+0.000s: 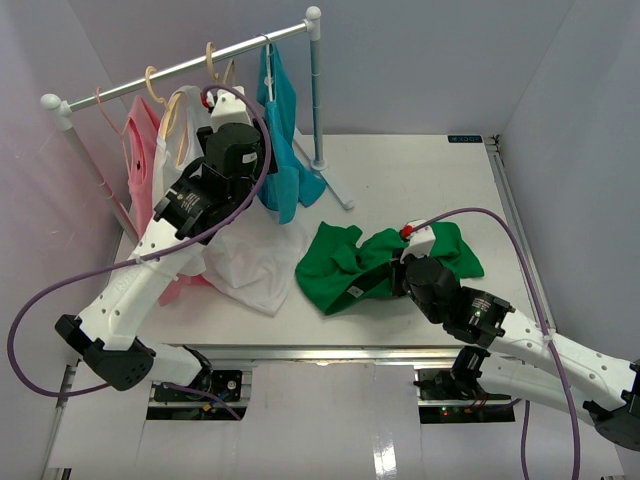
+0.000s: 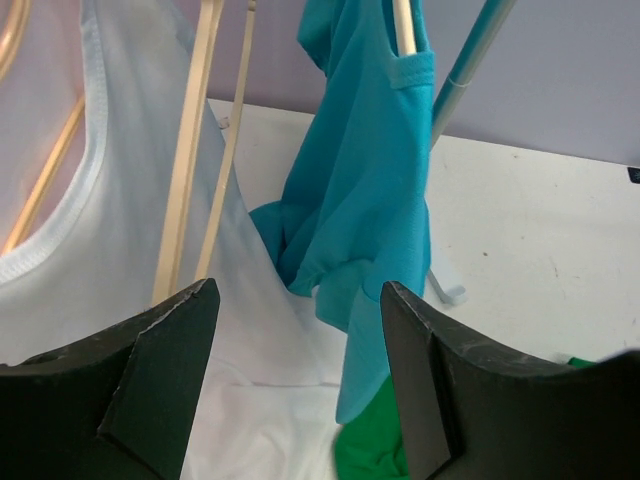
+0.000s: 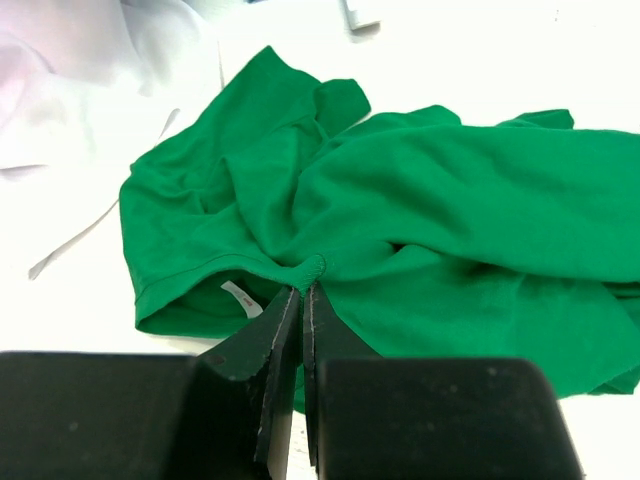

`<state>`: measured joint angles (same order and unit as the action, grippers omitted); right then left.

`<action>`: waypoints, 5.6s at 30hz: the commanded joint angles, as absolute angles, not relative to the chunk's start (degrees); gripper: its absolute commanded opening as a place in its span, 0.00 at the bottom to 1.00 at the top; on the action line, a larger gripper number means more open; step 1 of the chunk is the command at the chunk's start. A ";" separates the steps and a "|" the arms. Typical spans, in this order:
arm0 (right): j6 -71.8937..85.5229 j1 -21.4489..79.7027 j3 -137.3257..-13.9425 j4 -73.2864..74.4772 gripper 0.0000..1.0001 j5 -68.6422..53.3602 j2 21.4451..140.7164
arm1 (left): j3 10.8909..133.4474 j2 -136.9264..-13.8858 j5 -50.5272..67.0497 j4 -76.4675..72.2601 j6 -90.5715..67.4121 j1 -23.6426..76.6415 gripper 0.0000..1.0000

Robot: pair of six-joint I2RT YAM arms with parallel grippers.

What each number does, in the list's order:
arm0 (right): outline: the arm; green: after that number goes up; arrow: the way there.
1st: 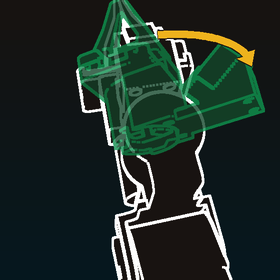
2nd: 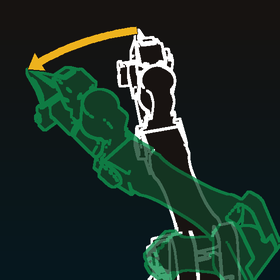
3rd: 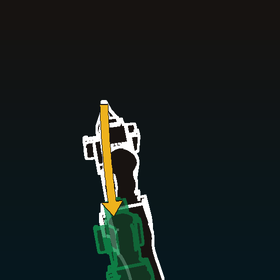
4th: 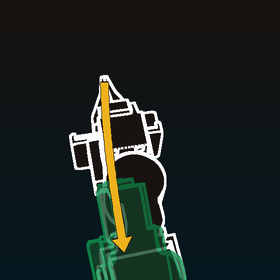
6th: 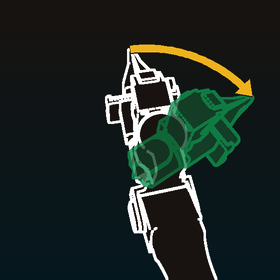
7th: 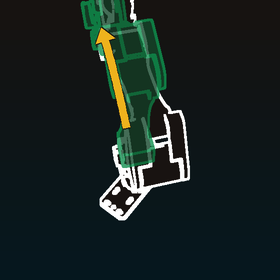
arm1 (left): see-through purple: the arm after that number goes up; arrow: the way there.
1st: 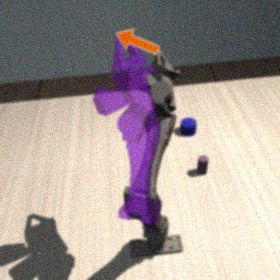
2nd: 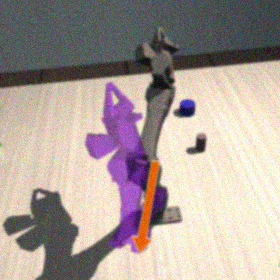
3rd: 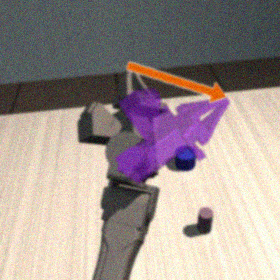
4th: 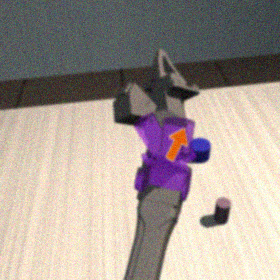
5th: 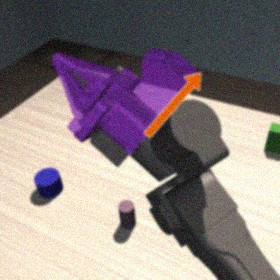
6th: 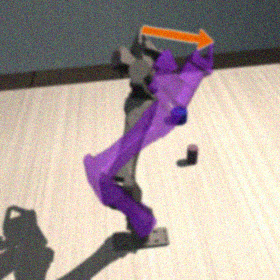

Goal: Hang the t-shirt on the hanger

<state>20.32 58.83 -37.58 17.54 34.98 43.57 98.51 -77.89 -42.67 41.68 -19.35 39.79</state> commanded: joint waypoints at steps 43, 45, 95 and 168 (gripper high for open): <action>18.11 58.71 -36.87 14.50 0.08 30.71 40.25 | 95.13 -79.20 -22.84 34.20 -7.55 21.80 0.06; 18.06 58.67 -36.83 14.50 0.08 30.67 40.25 | 96.04 -79.28 -23.88 34.53 -7.47 21.80 0.00; 18.58 58.68 -37.21 14.59 0.08 32.96 43.54 | 91.00 -63.04 -16.32 40.37 -10.32 21.80 0.00; 22.80 48.79 -46.48 20.65 0.08 36.16 50.27 | 75.66 -36.95 39.09 39.34 -17.41 21.19 0.00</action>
